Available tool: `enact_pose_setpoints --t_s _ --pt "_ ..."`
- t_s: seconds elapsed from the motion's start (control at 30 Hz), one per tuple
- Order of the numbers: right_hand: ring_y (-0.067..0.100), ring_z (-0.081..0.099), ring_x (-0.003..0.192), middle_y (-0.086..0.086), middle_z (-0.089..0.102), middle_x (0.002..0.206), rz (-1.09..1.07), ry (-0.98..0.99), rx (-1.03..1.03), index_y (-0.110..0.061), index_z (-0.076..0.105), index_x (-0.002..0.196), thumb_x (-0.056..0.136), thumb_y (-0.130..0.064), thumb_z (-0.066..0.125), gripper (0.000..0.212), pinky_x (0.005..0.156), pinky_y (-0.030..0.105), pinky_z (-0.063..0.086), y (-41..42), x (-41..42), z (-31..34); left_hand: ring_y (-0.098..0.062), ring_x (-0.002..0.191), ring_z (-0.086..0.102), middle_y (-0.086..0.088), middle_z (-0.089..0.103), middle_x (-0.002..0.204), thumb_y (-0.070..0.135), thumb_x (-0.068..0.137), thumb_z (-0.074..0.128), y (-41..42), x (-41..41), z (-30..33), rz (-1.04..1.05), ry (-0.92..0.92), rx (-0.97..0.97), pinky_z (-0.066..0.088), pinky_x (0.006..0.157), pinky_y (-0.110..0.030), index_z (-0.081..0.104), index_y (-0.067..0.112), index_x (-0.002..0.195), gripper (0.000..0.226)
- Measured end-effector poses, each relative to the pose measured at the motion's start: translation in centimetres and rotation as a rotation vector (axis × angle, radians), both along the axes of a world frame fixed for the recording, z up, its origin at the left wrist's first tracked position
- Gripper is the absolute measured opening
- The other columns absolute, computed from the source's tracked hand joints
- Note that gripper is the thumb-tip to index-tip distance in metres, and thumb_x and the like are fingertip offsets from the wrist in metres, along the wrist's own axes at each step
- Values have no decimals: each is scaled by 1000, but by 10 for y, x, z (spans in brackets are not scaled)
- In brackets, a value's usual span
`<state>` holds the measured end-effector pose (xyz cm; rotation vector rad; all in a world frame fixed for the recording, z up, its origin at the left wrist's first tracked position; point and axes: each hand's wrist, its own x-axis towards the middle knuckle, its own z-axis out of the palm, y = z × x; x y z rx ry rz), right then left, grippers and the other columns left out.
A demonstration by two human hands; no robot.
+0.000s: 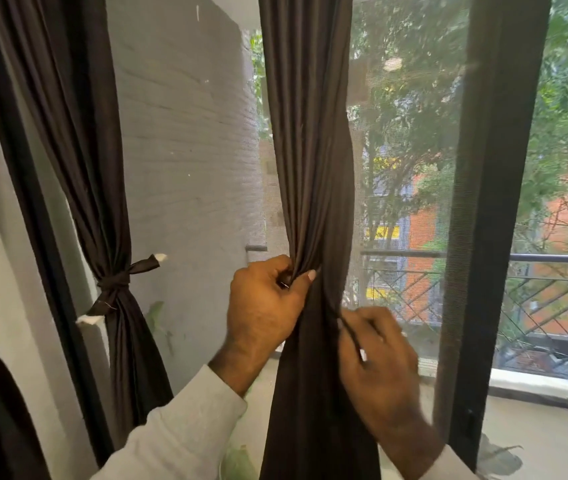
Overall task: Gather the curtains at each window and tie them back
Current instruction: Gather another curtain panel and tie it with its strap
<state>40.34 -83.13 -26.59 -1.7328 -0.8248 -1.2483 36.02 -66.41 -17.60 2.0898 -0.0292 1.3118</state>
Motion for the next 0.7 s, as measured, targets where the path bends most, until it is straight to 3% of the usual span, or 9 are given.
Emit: enact_pose_setpoints --t_s 0.07,0.17,0.23,0.3,0.37,0.5,0.6,0.63,0.7 --pt "25 67 89 7 66 108 20 -37 -69 -5 76 119 99 -13 64 24 74 39 59 8 2 -7 -9 53 63 11 67 59 21 91 86 -4 8 -1 -107 34 -89 56 58 -24 74 27 74 21" --pt "33 68 94 13 66 113 2 -69 -163 -4 74 127 100 -15 59 32 77 44 61 8 7 -13 -28 63 74 -2 76 70 10 95 81 -4 11 0 -271 115 -208 64 62 -38 81 16 87 11" --pt "35 67 95 14 64 115 -32 -89 -221 -4 71 131 98 -12 62 35 77 46 61 4 11 -15 -29 66 77 -6 78 75 14 100 76 -5 8 -2 -357 126 -243 64 60 -37 80 10 92 10" --pt "37 65 96 16 62 117 -65 -95 -242 -2 68 133 93 -8 66 40 79 48 60 3 14 -15 -34 71 77 -14 77 78 28 103 72 -8 6 -6 -417 114 -236 66 61 -42 77 4 94 26" --pt "36 63 100 14 58 121 -70 -119 -259 -1 68 134 91 -7 64 43 83 49 58 4 16 -12 -37 72 75 -14 75 78 40 96 77 -11 5 -9 -392 107 -158 66 64 -49 75 10 98 30" --pt "29 63 105 9 62 117 143 -118 -234 -5 72 132 98 -15 66 36 88 43 54 -4 18 -6 -24 65 72 -3 75 75 29 87 88 -7 9 -9 -214 80 -65 64 65 -46 75 16 98 21" --pt "17 63 117 -3 63 121 239 210 98 -17 70 134 106 -31 58 33 92 30 52 -11 26 6 -33 71 75 -8 78 81 39 85 80 0 10 -7 -259 132 -104 65 69 -52 76 12 98 30" --pt "11 63 120 -7 66 125 295 403 190 -23 66 137 108 -32 59 32 92 25 51 -11 33 12 -38 75 75 -13 78 84 42 84 79 1 10 -5 -289 143 -121 65 71 -55 76 10 98 35" --pt "10 65 123 -7 73 126 603 874 303 -32 62 141 106 -31 62 35 94 26 51 -9 48 24 -45 82 74 -21 76 88 48 82 80 4 10 -2 -325 167 -136 64 74 -60 75 5 98 47"
